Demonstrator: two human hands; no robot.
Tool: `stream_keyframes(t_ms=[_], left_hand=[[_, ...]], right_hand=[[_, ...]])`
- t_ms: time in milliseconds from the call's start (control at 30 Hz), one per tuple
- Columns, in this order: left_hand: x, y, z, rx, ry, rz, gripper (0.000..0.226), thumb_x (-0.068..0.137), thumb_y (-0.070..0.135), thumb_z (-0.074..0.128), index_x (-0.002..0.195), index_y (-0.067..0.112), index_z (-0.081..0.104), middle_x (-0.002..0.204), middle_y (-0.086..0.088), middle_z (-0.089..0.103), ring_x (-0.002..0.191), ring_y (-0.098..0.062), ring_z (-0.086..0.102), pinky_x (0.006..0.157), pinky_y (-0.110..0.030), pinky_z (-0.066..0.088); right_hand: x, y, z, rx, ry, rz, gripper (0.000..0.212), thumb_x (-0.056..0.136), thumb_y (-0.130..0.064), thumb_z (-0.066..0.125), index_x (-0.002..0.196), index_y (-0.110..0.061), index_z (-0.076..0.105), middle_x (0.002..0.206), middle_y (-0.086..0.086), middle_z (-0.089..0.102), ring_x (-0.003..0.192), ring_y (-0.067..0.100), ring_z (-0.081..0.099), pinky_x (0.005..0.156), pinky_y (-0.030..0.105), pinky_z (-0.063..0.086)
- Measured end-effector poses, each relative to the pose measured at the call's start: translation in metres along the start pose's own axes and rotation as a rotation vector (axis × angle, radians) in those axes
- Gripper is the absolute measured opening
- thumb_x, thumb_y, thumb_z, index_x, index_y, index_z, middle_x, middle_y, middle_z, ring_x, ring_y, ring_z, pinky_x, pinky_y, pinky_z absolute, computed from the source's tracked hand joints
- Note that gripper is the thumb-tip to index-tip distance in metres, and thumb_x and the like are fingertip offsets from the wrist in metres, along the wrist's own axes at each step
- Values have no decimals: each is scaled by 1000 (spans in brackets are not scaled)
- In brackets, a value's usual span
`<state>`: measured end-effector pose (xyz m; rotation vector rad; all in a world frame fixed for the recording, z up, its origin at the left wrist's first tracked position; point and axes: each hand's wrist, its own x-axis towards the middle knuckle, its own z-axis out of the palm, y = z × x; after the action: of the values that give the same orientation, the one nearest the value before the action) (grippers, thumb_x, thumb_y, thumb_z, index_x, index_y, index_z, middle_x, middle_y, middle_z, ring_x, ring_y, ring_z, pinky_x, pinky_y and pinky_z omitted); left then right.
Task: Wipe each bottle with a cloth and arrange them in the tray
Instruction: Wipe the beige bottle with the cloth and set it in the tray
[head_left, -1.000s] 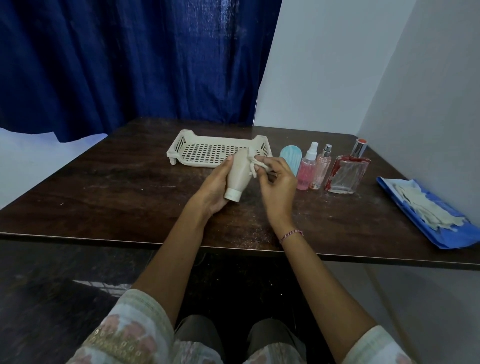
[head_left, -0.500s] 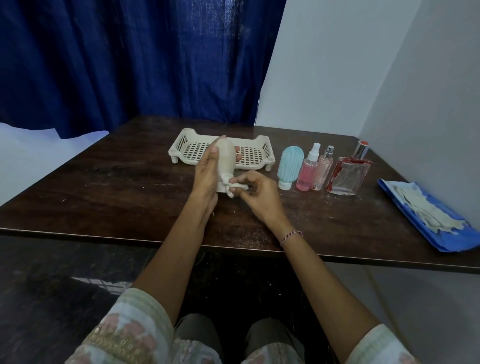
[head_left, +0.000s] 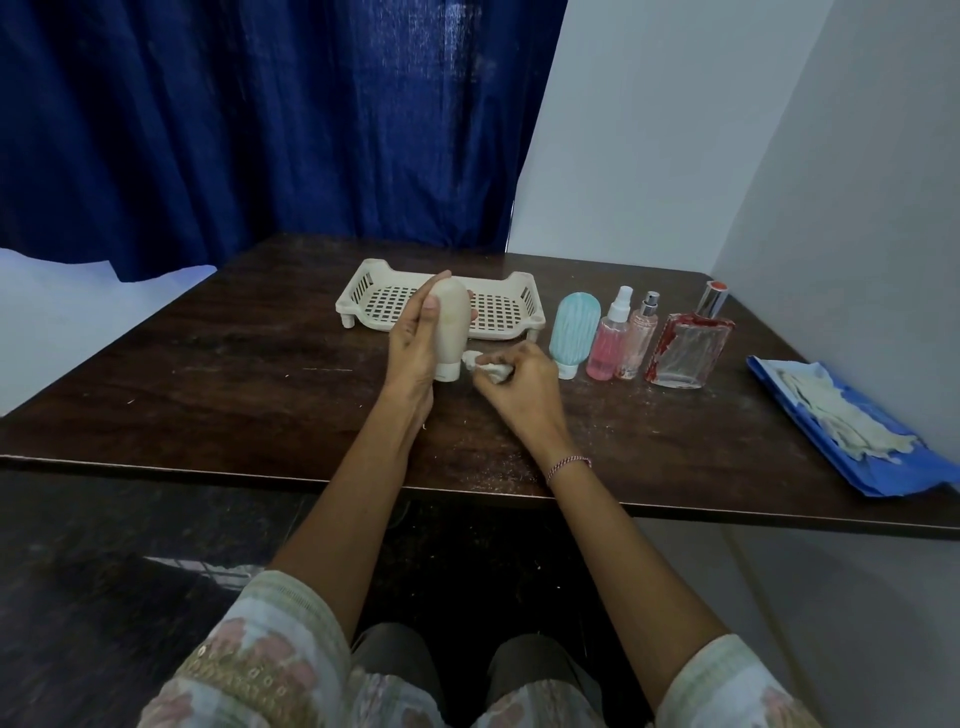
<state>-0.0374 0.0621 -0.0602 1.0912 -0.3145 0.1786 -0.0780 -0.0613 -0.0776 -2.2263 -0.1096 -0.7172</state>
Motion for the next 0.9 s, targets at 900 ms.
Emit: stream_keyframes(t_ms=[900], left_hand=[[17,13,-12,-21,-97,-44,25,99,24,43,116,22,61,130,-14,54,114,-21,55,92,-36,51]], right_hand=[[30,-28,21,149,-52,3,29,84,-41,65,83,-11,68,75,3,65,73,19,58,66,33,45]])
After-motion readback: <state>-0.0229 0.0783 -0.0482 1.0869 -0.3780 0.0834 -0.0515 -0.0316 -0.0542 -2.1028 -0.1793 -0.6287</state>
